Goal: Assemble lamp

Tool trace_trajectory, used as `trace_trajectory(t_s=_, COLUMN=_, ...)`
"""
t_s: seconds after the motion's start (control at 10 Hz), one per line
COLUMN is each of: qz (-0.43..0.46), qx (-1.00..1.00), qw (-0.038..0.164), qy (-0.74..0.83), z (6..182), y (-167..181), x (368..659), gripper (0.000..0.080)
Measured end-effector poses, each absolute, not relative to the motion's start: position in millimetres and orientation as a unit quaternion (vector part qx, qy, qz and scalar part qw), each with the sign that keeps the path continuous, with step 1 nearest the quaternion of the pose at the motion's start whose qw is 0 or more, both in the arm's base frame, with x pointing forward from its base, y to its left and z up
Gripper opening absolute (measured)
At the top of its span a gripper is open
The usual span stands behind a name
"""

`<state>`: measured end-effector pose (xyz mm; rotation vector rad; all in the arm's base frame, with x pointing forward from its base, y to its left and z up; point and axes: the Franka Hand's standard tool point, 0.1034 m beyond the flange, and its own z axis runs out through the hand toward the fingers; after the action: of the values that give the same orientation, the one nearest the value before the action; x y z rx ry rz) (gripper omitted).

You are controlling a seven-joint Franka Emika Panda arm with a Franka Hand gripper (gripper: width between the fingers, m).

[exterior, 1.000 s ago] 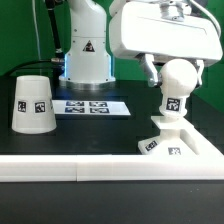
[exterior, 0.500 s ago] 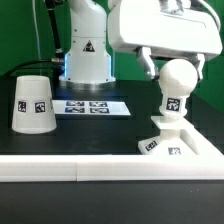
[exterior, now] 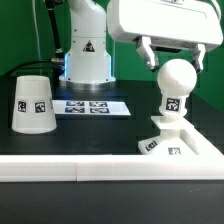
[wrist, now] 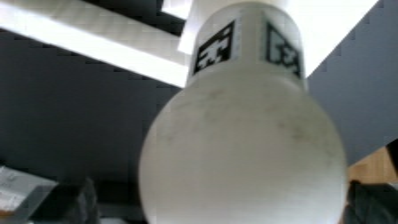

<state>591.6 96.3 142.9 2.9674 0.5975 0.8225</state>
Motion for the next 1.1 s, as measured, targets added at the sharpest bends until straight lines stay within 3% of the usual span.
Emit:
trace_trajectory(t_s=0.2, qz=0.245, qx=0.950, qw=-0.001, qy=0.192, z=138.8, y=97, x=589, gripper=0.0699)
trace_trajectory(t_s=0.5, qz=0.134, qx=0.972, qw=-0.024, qy=0.191, z=132.5, y=99, x=590, gripper=0.0699)
trace_trajectory(t_s=0.8, qz=0.041, qx=0.979, qw=-0.032, qy=0.199, z=127.4, y=100, x=587, gripper=0.0699)
trace_trajectory(t_s=1.1, qz=0.029, qx=0.979, qw=-0.034, qy=0.198, z=122.1, y=98, x=591, gripper=0.0699)
